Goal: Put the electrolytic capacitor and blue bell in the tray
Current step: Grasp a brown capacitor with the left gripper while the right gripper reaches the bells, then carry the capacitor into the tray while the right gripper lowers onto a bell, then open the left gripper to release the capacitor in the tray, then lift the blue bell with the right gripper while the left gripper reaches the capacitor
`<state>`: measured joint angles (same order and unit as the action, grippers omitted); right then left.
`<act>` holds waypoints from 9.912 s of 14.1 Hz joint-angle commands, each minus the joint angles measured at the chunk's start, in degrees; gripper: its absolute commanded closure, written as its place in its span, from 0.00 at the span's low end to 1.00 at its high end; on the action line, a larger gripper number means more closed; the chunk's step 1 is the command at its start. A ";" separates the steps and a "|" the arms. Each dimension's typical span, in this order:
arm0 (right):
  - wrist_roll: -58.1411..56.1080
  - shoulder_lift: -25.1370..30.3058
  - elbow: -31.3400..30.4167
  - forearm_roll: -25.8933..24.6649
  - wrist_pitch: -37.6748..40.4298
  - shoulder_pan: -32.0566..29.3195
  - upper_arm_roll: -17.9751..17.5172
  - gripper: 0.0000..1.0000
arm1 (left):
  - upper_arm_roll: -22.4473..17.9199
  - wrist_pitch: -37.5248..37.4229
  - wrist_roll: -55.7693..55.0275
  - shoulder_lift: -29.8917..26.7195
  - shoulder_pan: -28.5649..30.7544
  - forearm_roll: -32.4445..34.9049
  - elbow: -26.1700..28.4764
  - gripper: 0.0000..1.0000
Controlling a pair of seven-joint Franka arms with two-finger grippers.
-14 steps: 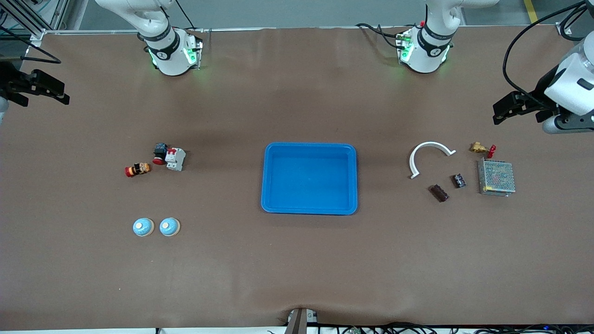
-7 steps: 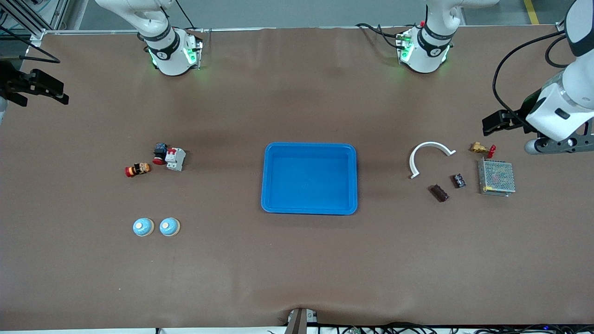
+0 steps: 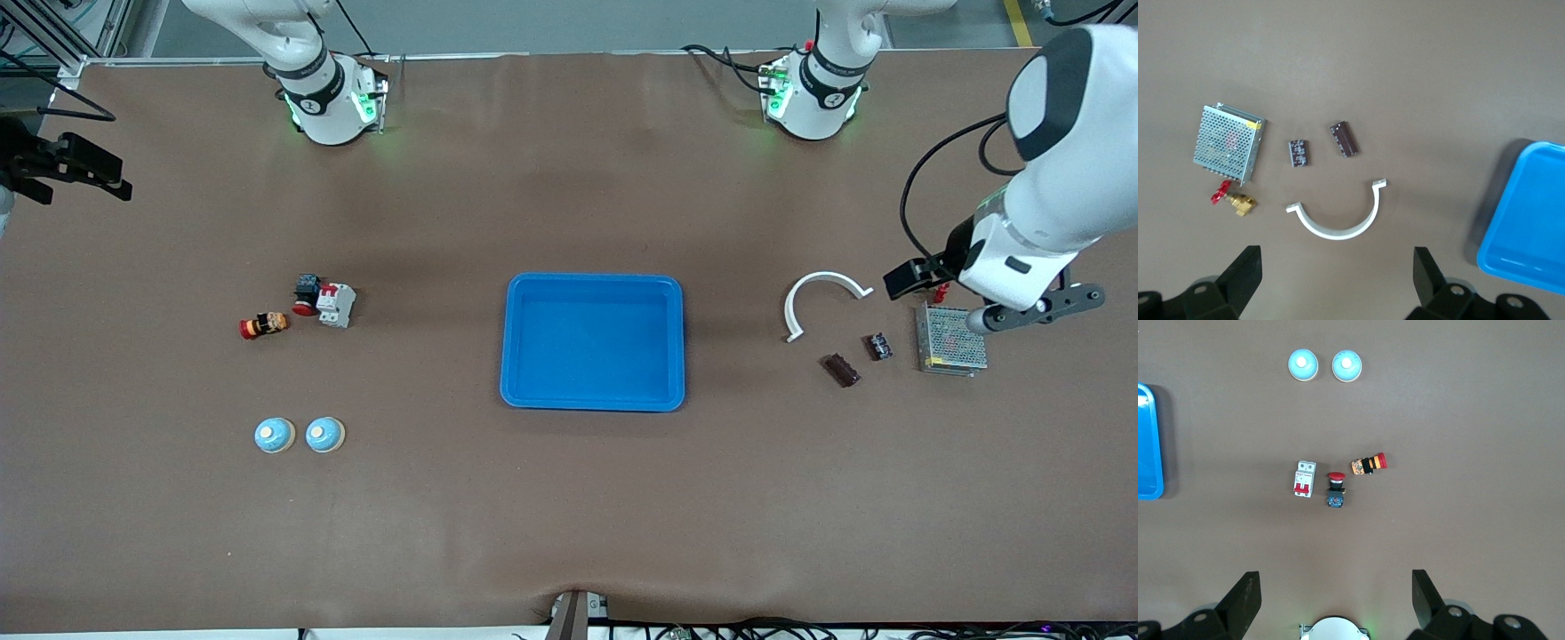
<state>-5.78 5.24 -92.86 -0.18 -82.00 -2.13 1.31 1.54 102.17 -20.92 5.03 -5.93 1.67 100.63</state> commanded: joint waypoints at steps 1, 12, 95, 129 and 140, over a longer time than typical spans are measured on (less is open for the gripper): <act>-0.29 -0.93 1.28 -0.52 0.61 0.54 -0.17 0.00 | 0.39 7.84 -0.71 -1.17 1.71 0.97 6.84 0.00; 0.15 -6.90 1.81 -0.52 -4.73 1.60 -0.17 0.00 | 0.39 38.43 -4.04 14.47 4.44 0.88 18.80 0.14; -61.20 -50.24 1.81 6.86 -55.99 0.81 -0.52 0.34 | 1.62 31.17 -56.52 29.07 -28.44 -3.51 1.42 0.00; 18.22 -40.13 13.41 10.12 -28.30 26.99 -0.34 0.39 | 1.36 30.09 1.41 19.13 11.38 3.35 14.50 0.22; 38.99 -41.28 8.15 9.50 -40.33 38.42 -0.17 0.39 | 1.62 34.85 -1.85 20.72 14.72 1.68 17.58 0.37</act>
<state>30.96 -36.48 -81.89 8.99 -119.34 34.76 0.47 2.86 135.60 -21.82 25.75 8.62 3.89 117.16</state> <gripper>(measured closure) 0.317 0.361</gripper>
